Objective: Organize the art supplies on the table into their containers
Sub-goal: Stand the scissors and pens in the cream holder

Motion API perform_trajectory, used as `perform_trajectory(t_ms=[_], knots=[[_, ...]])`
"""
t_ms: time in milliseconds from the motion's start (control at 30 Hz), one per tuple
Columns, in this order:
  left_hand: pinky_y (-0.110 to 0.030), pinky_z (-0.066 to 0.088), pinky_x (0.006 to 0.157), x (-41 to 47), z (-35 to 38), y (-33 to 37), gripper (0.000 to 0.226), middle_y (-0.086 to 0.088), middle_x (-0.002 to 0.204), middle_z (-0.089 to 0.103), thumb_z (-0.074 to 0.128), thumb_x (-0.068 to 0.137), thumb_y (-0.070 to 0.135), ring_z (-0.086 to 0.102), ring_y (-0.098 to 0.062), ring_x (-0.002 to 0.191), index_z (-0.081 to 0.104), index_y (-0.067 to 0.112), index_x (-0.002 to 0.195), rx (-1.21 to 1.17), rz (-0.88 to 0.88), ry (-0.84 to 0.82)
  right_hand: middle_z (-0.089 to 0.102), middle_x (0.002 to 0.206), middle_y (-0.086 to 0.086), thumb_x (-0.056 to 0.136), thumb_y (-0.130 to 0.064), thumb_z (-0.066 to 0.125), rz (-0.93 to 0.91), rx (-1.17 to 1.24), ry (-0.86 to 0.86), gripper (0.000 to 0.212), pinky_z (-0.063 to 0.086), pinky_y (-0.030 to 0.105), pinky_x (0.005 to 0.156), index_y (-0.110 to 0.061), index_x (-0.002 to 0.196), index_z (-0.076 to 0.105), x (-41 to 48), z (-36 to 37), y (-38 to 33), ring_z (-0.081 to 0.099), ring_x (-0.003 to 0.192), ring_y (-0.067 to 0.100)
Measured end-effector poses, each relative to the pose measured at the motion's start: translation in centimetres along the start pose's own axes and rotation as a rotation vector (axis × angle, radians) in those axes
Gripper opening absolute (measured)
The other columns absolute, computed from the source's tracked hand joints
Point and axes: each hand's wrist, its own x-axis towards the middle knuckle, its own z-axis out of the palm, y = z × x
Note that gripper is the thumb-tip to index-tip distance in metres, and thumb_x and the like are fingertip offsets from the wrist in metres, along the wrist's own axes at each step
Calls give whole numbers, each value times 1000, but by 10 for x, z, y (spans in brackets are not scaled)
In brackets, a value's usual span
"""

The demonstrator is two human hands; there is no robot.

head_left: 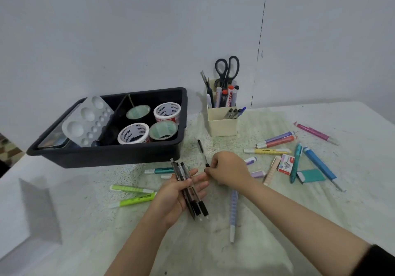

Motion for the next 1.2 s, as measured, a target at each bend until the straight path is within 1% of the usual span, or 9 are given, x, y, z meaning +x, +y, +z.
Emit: perform_trajectory(t_ms=[133, 233, 300, 567, 733, 867, 967, 1067, 1200], knots=[[-35, 59, 62, 0, -4, 0, 27, -17, 100, 71, 34, 97, -3, 71, -27, 82, 57, 1, 111, -16, -14, -5, 57, 63, 2, 79, -31, 61, 46, -10, -8, 24, 44, 28, 59, -11, 66, 56, 5, 2, -7, 59, 67, 20], [-37, 58, 67, 1, -6, -1, 28, -18, 102, 70, 33, 97, -3, 70, -27, 87, 56, 1, 113, -21, -14, -13, 43, 49, 0, 76, -27, 62, 73, 140, 13, 33, 38, 28, 51, -14, 52, 43, -1, -3, -9, 45, 51, 17], [-37, 55, 72, 1, -7, 0, 28, -18, 103, 70, 33, 97, -2, 70, -27, 90, 55, 1, 115, -32, -14, -25, 45, 44, -1, 74, -24, 61, 58, 275, 54, 32, 41, 31, 49, -11, 48, 48, -11, -10, -11, 42, 44, 12], [-33, 59, 70, 5, -1, -1, 26, -19, 104, 69, 38, 96, 2, 71, -24, 87, 55, -7, 114, -75, 30, -81, 55, 56, -9, 77, -35, 64, 3, 149, -118, 17, 37, 17, 51, -28, 63, 57, -73, -34, -14, 48, 52, 1], [-31, 59, 68, 8, 8, -6, 22, -12, 93, 73, 44, 93, -4, 71, -21, 80, 59, 2, 107, 39, 66, -96, 54, 62, -10, 78, -42, 65, -58, 31, -173, 21, 37, 18, 52, -27, 66, 56, -83, -41, -3, 49, 57, 2], [-29, 57, 63, 9, 13, -3, 23, -11, 95, 73, 48, 90, -4, 71, -20, 80, 60, 2, 109, 149, 71, -156, 60, 62, -11, 82, -47, 64, -49, 184, -88, 22, 44, 19, 55, -30, 68, 58, -72, -55, 0, 54, 57, 0], [-32, 58, 71, 7, 20, 1, 25, -12, 99, 72, 50, 88, -5, 71, -23, 86, 63, 4, 106, 244, 85, -243, 65, 66, -10, 83, -39, 67, -7, 362, -28, 13, 48, 14, 51, -27, 81, 64, -53, -69, -1, 57, 54, -5], [-33, 56, 79, 7, 28, 6, 26, -11, 100, 72, 50, 88, -7, 71, -24, 87, 65, 8, 103, 336, 66, -334, 68, 73, -1, 81, -34, 72, 8, 427, -74, 15, 39, 6, 47, -19, 85, 71, -33, -81, -2, 57, 55, -3], [-31, 56, 78, 11, 37, 16, 26, -8, 98, 73, 48, 90, -7, 71, -20, 84, 62, 8, 105, 472, 60, -400, 63, 55, -3, 79, -19, 75, 27, 538, -197, 13, 39, 11, 45, -8, 87, 74, -18, -94, -4, 52, 45, 3]])
